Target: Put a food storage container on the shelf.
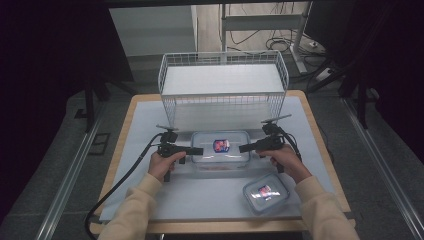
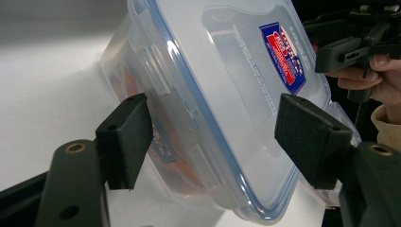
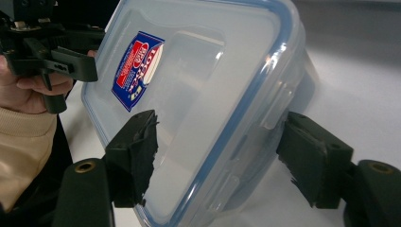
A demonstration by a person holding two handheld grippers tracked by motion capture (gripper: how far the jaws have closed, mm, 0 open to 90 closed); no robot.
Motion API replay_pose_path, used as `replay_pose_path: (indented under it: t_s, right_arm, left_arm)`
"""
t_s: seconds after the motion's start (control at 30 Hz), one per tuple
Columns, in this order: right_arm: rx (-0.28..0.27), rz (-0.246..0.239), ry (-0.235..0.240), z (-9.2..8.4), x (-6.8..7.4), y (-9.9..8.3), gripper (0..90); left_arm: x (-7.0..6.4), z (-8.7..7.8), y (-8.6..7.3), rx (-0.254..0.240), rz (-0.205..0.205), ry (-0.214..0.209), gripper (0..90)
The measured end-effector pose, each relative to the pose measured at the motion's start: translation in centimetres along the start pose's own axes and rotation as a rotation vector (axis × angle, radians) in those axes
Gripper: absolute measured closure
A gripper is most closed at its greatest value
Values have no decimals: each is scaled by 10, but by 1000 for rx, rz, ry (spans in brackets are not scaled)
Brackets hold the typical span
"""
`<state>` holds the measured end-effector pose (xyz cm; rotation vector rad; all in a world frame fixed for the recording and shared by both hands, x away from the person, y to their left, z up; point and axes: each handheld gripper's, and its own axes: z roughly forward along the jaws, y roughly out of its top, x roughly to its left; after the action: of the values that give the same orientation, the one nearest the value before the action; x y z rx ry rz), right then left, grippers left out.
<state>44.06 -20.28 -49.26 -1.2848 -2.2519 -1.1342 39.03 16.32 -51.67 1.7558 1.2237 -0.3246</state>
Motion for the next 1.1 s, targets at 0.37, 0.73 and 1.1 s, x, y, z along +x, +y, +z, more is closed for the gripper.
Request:
replay_pose_path:
  t_s: [0.37,0.73,1.1]
  right_arm:
    - [-26,-33,16,-9,3,-6,397]
    - [-46,-57,19,-15,7,-13,450]
    - [-71,-41,19,-16,9,-17,468]
  left_arm:
    - [-5,-9,-5,-9,60,-4,368]
    - [-3,-16,-7,-8,81,-39,442]
    - [-5,-18,-9,-20,71,-34,472]
